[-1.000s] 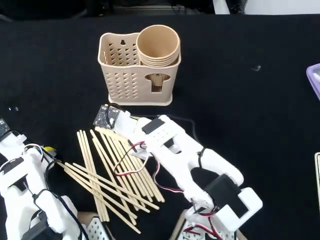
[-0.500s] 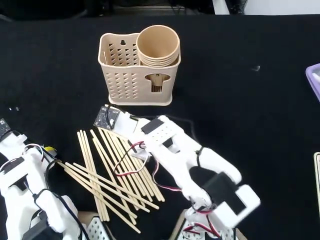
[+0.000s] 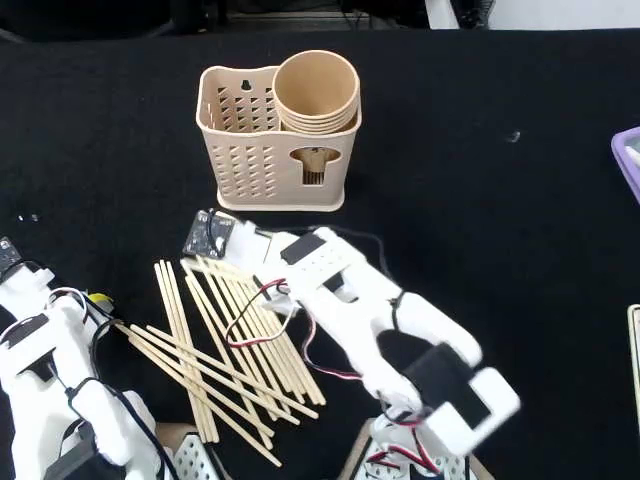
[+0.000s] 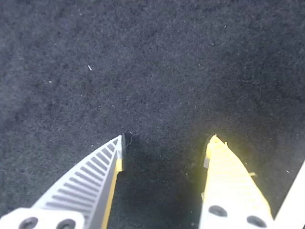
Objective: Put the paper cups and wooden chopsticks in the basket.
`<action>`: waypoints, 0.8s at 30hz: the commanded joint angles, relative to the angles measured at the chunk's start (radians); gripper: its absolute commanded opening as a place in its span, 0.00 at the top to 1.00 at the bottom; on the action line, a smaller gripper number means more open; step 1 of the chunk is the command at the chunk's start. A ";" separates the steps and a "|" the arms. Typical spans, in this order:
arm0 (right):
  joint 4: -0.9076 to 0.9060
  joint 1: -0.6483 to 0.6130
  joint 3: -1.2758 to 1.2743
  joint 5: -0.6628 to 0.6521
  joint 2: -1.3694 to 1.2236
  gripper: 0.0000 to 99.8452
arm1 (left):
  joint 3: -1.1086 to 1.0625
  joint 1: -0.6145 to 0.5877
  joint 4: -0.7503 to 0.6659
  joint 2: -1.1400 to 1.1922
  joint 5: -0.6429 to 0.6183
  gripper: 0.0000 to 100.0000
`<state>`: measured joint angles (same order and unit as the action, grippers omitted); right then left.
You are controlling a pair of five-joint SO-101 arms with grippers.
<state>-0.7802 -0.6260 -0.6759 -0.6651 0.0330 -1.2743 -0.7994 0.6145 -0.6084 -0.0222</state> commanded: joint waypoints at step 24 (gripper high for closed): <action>-0.017 0.095 -0.070 -0.021 0.031 0.99 | 0.012 0.010 -0.014 -0.011 0.009 0.72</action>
<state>-0.8170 -0.5969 -0.7495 -0.6774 0.0775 -1.2743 -0.7994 0.6145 -0.6084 -0.0222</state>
